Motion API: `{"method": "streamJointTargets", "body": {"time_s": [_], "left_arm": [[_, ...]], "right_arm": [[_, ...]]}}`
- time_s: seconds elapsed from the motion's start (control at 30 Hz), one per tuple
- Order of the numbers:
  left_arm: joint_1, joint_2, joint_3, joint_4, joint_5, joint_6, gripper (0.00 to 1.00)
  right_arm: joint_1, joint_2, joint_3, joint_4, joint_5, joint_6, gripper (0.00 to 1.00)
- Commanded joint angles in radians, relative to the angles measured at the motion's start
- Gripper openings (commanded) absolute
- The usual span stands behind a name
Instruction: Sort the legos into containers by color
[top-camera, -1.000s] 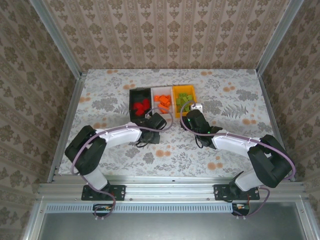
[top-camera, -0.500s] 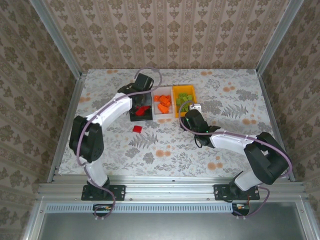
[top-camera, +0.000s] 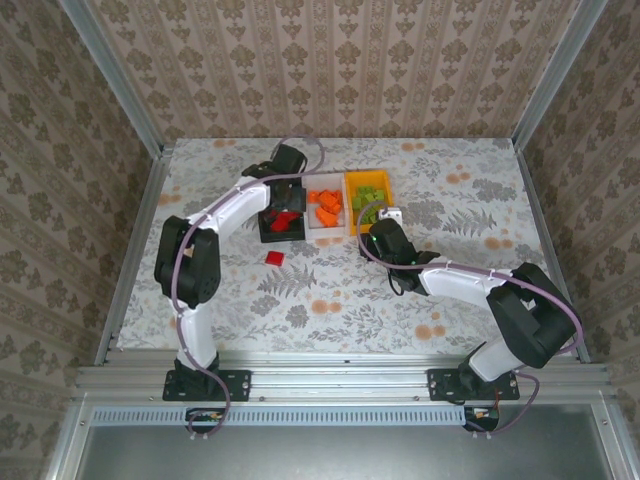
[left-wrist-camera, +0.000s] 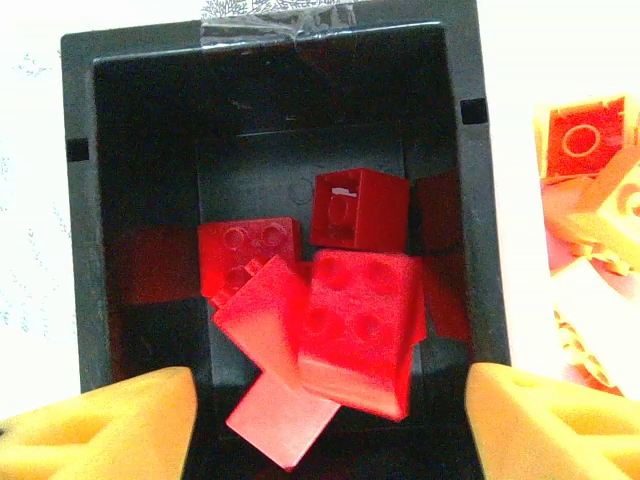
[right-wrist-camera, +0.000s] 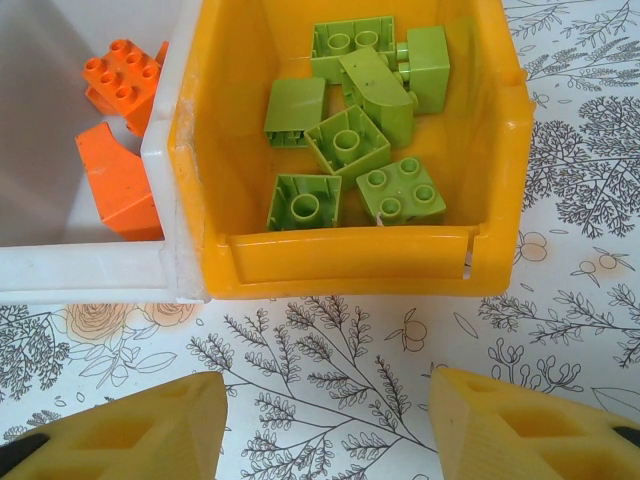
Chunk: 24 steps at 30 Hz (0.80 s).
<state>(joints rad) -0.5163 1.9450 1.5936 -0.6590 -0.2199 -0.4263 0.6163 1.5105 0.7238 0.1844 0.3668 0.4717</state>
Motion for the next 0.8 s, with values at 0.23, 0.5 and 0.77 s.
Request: {"method": "streamJointTargets", "body": {"time_s": [0.23, 0.5, 0.77], "left_arm": [[-0.016, -0.423, -0.512, 0.154, 0.12, -0.02, 0.92], [-0.013, -0.436, -0.737, 0.316, 0.19, 0.01, 0.97], [0.008, -0.254, -0.684, 0.362, 0.189, 0.028, 0.81]], "right_arm": [[0.013, -0.024, 0.025, -0.008, 0.011, -0.005, 0.61], [0.025, -0.01, 0.03, -0.007, 0.025, -0.008, 0.62], [0.026, -0.01, 0.026, -0.002, 0.026, -0.011, 0.62]]}}
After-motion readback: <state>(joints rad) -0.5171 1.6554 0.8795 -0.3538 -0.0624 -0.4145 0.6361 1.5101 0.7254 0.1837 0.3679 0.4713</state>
